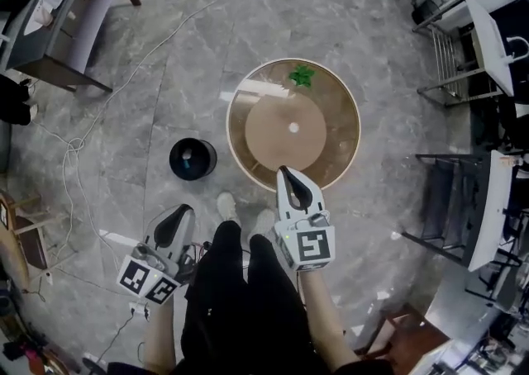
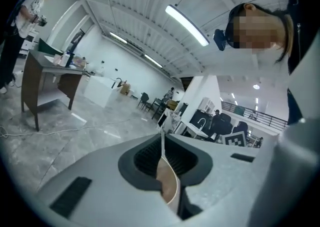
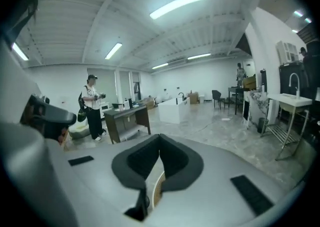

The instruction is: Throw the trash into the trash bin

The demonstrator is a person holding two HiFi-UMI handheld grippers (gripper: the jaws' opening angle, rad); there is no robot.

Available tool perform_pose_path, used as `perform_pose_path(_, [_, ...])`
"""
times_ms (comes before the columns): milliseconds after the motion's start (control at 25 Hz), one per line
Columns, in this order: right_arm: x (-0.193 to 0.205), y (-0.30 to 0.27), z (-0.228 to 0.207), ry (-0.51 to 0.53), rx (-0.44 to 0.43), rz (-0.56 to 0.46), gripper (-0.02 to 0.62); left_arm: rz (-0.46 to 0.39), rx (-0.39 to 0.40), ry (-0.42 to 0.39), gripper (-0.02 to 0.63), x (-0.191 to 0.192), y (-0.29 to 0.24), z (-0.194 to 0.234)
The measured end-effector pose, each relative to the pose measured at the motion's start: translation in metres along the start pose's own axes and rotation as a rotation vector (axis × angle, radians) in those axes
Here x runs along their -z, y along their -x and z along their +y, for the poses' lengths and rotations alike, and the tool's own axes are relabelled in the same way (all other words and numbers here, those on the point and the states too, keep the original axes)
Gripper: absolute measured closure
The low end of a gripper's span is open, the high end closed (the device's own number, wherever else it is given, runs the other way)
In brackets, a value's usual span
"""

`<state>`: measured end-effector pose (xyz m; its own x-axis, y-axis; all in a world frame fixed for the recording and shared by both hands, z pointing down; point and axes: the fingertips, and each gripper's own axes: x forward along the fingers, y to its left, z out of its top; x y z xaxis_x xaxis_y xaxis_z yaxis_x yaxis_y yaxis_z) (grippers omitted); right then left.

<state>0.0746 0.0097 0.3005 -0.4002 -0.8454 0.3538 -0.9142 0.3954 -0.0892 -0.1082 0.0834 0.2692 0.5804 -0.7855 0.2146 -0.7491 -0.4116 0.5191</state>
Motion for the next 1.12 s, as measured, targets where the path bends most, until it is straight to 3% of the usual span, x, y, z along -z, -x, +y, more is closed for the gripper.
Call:
perform_pose_path(240, [-0.047,0.109,-0.047,-0.080,0.023,-0.192,0.592,-0.067,0.077,-0.119,0.592,-0.026,-0.020,-0.076])
perform_pose_path(520, [-0.073,0.197,-0.081,-0.220,0.069,-0.341,0.592,-0.145,0.104,-0.238,0.592,-0.059,-0.023,-0.131])
perform_pose_path(800, [-0.105,0.230,-0.078,-0.114,0.116,-0.391,0.592,-0.191,0.132,-0.299,0.594,-0.078,-0.018,-0.153])
perform_pose_path(960, [-0.118,0.241,-0.082,-0.106,0.135,-0.431,0.592,-0.205,0.121,-0.352,0.594,-0.082,-0.015,-0.160])
perform_pose_path(1120, [-0.123,0.246,-0.079,-0.097,0.168,-0.437,0.592,-0.228,0.122,-0.355,0.594,-0.092,-0.008,-0.155])
